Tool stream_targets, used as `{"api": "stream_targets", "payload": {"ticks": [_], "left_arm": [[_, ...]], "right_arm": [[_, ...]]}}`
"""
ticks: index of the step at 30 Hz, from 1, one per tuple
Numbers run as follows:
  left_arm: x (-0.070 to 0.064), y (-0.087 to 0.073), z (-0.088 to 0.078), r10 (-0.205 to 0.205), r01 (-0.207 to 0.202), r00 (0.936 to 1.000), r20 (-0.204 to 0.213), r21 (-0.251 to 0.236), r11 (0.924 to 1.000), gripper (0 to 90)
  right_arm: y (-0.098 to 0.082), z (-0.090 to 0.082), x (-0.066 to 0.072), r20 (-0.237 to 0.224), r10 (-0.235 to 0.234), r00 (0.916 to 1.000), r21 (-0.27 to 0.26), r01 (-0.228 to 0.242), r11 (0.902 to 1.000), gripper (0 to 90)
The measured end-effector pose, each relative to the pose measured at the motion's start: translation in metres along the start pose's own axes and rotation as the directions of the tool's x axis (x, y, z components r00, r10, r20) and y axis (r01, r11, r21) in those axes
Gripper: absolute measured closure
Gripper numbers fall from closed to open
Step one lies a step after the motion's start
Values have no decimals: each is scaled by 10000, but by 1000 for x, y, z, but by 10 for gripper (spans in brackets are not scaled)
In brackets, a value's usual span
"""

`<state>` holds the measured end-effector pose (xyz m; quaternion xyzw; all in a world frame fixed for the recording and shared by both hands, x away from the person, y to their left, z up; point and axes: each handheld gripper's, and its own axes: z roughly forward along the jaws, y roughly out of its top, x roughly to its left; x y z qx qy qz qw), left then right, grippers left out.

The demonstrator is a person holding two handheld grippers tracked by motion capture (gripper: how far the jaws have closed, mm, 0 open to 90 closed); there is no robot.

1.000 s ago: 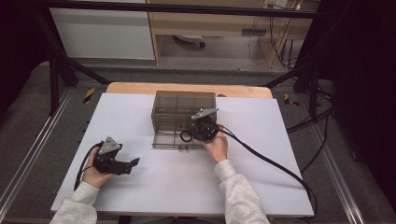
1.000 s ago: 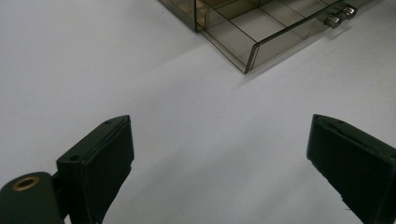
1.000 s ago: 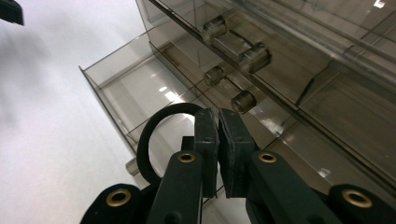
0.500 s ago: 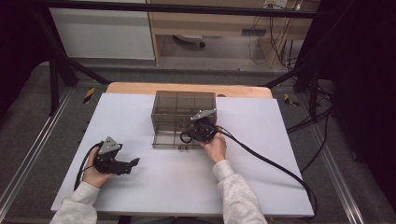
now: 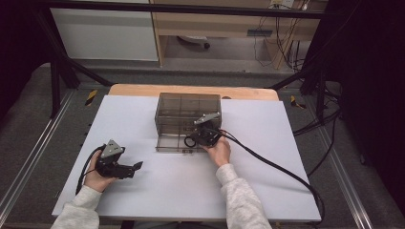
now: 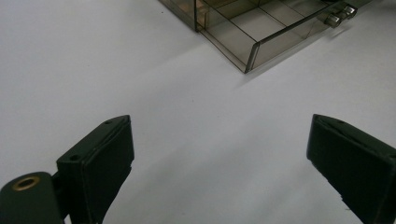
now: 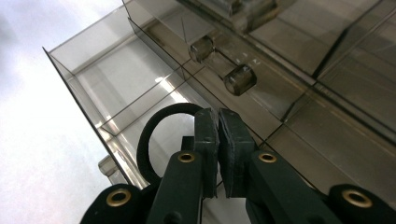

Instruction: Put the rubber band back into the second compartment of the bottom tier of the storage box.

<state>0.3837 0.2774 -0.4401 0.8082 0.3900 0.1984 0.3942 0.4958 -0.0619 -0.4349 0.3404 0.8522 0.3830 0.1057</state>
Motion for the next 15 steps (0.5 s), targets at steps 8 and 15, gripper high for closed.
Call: {"api": "stream_targets", "payload": {"ticks": [8, 15], "left_arm": [[0, 0, 0, -1, 1, 10000, 1, -1, 10000, 75], [1, 0, 0, 3, -3, 10000, -9, -27, 10000, 75]], "right_arm": [[0, 0, 0, 39, -65, 10000, 61, 65, 10000, 856], [1, -4, 1, 3, -58, 10000, 82, 58, 9999, 823]]}}
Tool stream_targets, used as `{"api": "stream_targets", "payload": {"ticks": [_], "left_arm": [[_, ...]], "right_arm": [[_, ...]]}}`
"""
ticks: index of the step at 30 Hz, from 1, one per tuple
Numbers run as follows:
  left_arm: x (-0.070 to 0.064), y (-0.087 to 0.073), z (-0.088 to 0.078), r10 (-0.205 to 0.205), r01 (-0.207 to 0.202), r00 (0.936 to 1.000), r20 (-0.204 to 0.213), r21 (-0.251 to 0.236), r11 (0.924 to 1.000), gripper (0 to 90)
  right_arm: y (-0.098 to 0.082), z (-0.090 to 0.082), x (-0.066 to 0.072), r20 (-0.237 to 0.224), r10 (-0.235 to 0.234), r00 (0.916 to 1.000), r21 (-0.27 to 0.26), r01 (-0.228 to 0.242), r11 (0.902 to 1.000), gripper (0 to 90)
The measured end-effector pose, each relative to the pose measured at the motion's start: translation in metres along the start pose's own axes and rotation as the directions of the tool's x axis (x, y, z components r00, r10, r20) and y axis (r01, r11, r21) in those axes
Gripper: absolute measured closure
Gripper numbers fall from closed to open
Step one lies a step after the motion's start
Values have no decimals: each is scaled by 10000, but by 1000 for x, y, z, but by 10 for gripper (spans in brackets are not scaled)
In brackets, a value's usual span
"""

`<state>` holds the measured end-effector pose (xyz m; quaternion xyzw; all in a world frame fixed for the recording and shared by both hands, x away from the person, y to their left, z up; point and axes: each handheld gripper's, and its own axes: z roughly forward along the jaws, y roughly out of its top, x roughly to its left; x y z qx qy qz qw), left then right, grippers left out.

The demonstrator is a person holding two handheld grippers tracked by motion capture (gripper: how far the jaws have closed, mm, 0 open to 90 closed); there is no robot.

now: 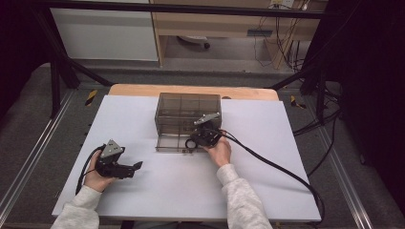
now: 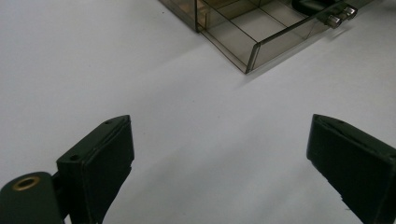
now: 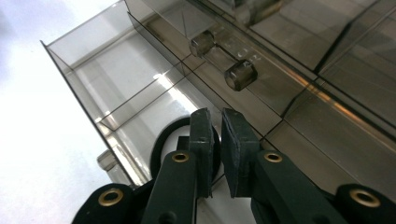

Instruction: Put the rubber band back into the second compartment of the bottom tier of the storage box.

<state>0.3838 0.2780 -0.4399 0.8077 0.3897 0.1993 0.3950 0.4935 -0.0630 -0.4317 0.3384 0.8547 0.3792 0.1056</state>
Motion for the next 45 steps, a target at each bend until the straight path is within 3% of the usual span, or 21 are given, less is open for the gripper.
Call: {"api": "stream_targets", "payload": {"ticks": [8, 21, 27, 39, 45], "left_arm": [[0, 0, 0, -4, 4, 10000, -4, -14, 10000, 75], [0, 0, 0, -28, 28, 10000, -14, 9, 10000, 74], [0, 0, 0, -17, 17, 10000, -18, 26, 10000, 74], [0, 0, 0, -8, 8, 10000, -23, 32, 10000, 73], [0, 0, -1, -16, 16, 10000, -20, 9, 10000, 73]], "right_arm": [[3, -15, 7, -75, -286, 9996, -211, 284, 9994, 763], [6, -43, 16, -384, -301, 9988, -443, 284, 9986, 515], [1, -55, 12, -485, -119, 9987, -453, 97, 9989, 420], [-15, -72, 3, -403, 252, 9989, -506, -272, 9983, 131], [-28, -80, -5, -325, 344, 9989, -473, -359, 9982, 60]]}}
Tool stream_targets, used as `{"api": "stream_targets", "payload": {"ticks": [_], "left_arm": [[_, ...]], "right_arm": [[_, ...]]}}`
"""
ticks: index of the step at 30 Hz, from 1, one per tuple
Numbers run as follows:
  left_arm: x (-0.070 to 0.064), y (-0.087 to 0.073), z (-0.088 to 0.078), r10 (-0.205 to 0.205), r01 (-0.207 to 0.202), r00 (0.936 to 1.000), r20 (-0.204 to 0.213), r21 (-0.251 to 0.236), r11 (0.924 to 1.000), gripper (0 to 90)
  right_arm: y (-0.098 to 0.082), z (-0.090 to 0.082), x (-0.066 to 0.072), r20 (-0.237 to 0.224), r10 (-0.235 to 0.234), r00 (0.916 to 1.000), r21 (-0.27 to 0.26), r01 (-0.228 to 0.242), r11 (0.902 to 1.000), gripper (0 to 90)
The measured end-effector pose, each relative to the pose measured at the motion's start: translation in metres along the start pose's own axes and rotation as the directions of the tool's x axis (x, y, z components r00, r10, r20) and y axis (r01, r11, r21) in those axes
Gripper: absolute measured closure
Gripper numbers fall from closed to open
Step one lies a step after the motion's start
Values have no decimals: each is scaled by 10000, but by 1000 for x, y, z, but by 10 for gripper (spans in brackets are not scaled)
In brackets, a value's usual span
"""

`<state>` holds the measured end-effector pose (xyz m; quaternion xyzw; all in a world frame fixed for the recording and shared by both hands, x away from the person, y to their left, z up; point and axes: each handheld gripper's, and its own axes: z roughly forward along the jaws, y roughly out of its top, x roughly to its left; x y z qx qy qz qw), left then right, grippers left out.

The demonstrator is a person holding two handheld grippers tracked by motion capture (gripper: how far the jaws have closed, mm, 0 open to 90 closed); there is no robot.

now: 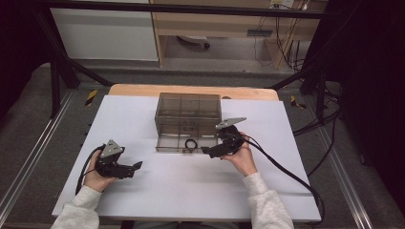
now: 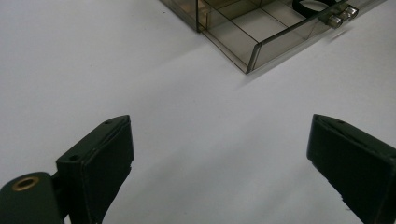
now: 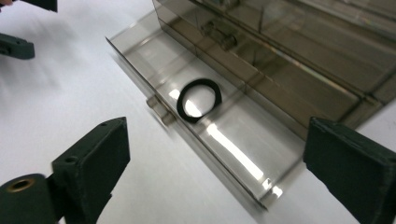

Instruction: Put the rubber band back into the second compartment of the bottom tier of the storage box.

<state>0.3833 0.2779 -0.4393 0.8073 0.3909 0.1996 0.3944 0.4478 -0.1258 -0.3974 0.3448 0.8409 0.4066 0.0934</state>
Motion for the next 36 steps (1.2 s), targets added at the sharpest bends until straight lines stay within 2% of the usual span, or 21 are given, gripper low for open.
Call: {"api": "stream_targets", "payload": {"ticks": [4, 12, 24, 36], "left_arm": [[-1, 0, 0, 12, -12, 10000, 0, 31, 10000, 72], [-1, 0, 1, -16, 16, 10000, 39, 38, 10000, 71], [-1, 1, 2, -96, 96, 9998, 146, 53, 9999, 65], [-1, 1, 1, -266, 265, 9992, 301, 41, 9996, 60]], "right_arm": [[-8, -7, -6, 35, 51, 10000, -81, -51, 10000, 45], [-30, -26, -25, 218, 492, 9985, -222, -488, 9986, 28], [-62, -50, -44, 562, 755, 9956, -380, -735, 9966, 9], [-83, -66, -56, 851, 1060, 9907, -562, -1014, 9933, 5]]}}
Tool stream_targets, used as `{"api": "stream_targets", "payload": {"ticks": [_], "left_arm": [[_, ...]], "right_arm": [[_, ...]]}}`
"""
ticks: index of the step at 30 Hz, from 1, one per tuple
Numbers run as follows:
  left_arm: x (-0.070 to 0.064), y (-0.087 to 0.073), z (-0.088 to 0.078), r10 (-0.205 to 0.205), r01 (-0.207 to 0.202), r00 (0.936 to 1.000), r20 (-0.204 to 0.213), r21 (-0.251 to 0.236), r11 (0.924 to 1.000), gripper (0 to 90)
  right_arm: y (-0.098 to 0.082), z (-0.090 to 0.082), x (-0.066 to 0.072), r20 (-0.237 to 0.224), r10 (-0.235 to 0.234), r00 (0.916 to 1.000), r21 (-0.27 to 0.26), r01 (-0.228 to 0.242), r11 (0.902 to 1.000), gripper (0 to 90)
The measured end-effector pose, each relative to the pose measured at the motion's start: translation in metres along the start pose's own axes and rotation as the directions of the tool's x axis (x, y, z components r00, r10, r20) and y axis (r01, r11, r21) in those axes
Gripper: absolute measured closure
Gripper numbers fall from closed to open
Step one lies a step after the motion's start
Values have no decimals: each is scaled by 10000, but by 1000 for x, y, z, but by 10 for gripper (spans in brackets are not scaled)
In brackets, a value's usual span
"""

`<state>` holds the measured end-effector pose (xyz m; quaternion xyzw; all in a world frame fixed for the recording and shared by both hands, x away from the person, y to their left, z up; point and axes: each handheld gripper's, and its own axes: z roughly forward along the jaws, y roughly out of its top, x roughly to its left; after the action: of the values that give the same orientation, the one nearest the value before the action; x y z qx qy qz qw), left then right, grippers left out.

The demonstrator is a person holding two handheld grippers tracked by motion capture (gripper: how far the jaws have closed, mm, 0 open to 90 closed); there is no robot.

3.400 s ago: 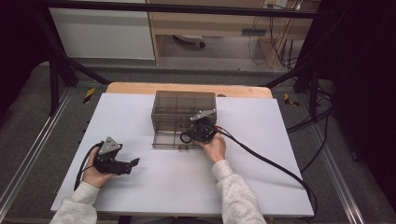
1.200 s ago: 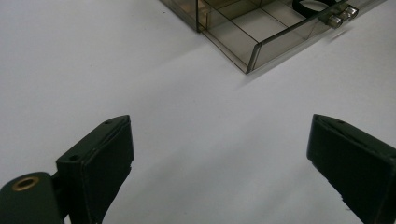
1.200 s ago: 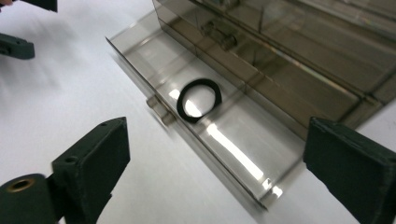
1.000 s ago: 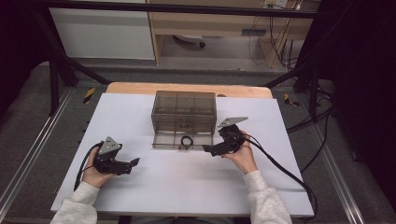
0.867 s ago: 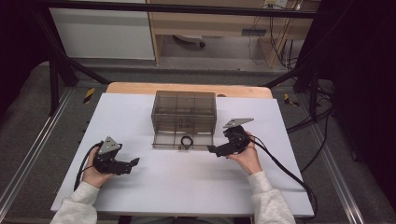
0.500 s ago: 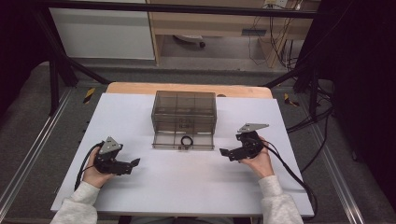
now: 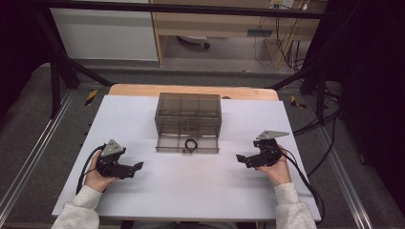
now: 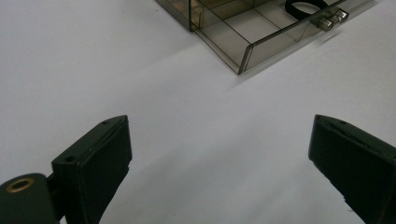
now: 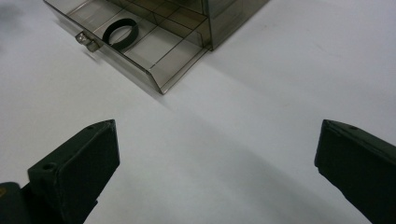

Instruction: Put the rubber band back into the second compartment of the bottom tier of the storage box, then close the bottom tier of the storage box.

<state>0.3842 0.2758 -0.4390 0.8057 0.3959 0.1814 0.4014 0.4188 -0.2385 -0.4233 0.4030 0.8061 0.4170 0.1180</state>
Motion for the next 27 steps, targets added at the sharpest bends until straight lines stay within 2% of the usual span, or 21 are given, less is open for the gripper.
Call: {"api": "stream_targets", "payload": {"ticks": [6, 12, 16, 20, 27], "left_arm": [[-2, 1, 1, 90, -91, 9999, 49, 85, 9999, 61], [-4, 2, 2, 143, -144, 9999, 92, 80, 9999, 60], [-5, 3, 3, 119, -120, 9999, 107, 73, 9999, 62], [-7, 3, 4, 200, -202, 9996, 174, 123, 9997, 64], [-9, 5, 5, 113, -116, 9996, 259, 115, 9999, 71]], "right_arm": [[-9, -2, -3, 55, 137, 9999, 150, -138, 9998, 6], [-16, -9, -7, 138, 230, 9996, -30, -229, 9997, 5], [-21, -11, -8, 166, 299, 9994, 29, -300, 9995, 5], [-21, -12, -9, 189, 310, 9993, -58, -309, 9995, 5], [-22, -12, -10, 185, 390, 9991, 2, -391, 9992, 5]]}}
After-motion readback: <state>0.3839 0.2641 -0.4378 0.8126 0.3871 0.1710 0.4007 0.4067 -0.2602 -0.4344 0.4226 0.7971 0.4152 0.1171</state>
